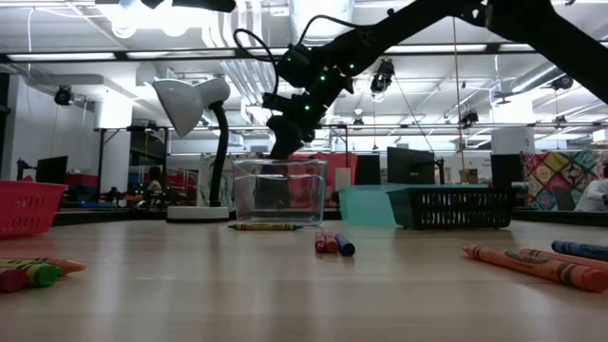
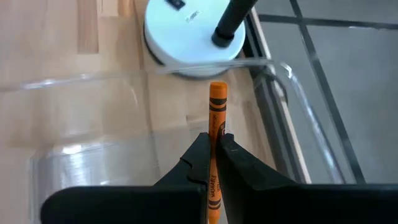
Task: Sort crayons
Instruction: Put the orange crayon into the transparent bin
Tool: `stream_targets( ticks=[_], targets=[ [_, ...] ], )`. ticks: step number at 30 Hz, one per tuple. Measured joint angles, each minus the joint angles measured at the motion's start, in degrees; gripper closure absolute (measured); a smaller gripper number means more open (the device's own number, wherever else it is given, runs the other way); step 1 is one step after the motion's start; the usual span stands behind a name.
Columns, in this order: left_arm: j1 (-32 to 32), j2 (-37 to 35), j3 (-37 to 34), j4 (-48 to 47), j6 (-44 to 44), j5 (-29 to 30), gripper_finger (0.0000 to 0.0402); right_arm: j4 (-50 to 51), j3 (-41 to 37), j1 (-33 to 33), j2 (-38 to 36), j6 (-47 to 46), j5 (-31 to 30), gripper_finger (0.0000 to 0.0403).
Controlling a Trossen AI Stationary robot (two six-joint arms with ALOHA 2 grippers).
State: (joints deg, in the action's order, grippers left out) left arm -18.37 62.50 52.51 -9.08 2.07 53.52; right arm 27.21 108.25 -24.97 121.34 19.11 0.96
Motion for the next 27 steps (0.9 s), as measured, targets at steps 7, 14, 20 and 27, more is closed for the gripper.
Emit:
stream_targets(
  ticks=[7,14,20,27],
  targets=[
    [-0.20,0.02,0.00,-0.46,0.64,-0.07,0.0363,0.78,1.97,-0.20,0.44,-1.56,0.40,0.0390],
    [-0.30,0.20,0.00,-0.57,3.39,-0.11,0.0363,1.41,2.14,-0.35,0.40,-2.53,0.32,0.0390],
    [-0.33,0.20,0.00,-0.58,3.32,-0.11,0.0363,0.84,2.14,-0.63,0.61,0.29,-1.31,0.0390],
    [-0.33,0.44,-0.02,-0.60,3.04,-0.11,0.0363,0.94,2.14,-0.57,0.64,0.42,-4.42,0.0390]
  ],
)
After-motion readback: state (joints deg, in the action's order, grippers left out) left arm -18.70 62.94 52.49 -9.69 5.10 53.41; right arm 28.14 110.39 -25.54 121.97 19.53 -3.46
